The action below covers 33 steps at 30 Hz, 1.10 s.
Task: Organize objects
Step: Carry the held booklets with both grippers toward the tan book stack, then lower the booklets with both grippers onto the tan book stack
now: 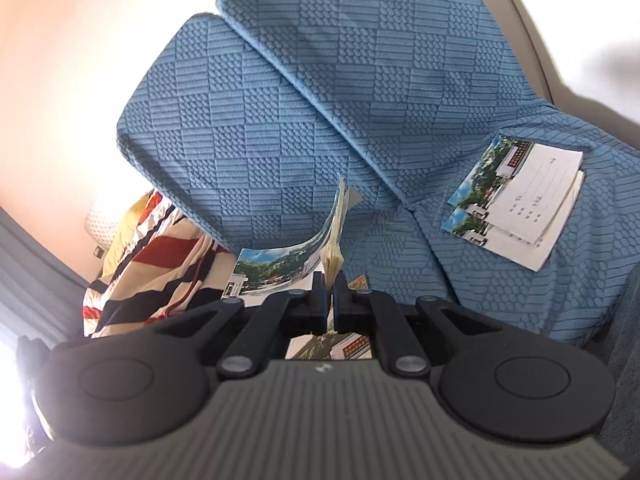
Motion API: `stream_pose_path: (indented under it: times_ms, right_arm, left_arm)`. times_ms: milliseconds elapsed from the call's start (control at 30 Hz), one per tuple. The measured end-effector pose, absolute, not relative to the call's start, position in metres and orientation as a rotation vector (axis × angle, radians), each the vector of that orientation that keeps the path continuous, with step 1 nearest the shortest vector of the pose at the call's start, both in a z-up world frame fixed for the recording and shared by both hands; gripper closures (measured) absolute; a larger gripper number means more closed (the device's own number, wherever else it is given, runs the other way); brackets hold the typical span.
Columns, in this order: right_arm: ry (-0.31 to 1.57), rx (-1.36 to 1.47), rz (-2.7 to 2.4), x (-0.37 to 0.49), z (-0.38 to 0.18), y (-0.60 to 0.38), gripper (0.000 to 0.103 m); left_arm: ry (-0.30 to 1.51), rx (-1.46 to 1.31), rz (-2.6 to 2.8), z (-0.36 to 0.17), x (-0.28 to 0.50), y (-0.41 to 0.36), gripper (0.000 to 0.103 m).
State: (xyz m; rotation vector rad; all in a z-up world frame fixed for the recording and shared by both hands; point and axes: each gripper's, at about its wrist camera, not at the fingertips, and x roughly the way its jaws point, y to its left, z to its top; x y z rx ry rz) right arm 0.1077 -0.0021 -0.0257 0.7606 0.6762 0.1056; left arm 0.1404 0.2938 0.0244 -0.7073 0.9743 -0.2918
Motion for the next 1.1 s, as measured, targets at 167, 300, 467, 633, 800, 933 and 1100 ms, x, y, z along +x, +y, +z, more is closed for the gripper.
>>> stream_pose_path:
  times_ms: [167, 300, 467, 633, 800, 933, 1100]
  right_arm:
    - [0.701, 0.737, 0.129, 0.115, -0.034, 0.021, 0.097]
    - [0.735, 0.711, 0.141, 0.12, -0.047, 0.039, 0.097]
    - [0.779, 0.673, 0.143, 0.123, -0.064, 0.06, 0.097]
    - [0.818, 0.663, 0.121, 0.129, -0.085, 0.077, 0.096]
    - [0.866, 0.602, 0.106, 0.134, -0.112, 0.099, 0.096]
    - [0.886, 0.551, 0.107, 0.134, -0.122, 0.109, 0.096]
    - [0.9, 0.538, 0.089, 0.136, -0.129, 0.115, 0.095]
  left_arm:
    - [0.989, -0.713, -0.253, 0.013, 0.142, 0.318, 0.101]
    - [1.002, -0.707, -0.231, -0.001, 0.147, 0.337, 0.101]
    - [1.035, -0.673, -0.206, -0.015, 0.15, 0.353, 0.1]
    - [1.069, -0.62, -0.186, -0.033, 0.162, 0.364, 0.1]
    - [1.116, -0.57, -0.161, -0.06, 0.171, 0.373, 0.099]
    - [1.125, -0.575, -0.163, -0.075, 0.172, 0.381, 0.099]
    - [1.153, -0.578, -0.151, -0.089, 0.177, 0.386, 0.099]
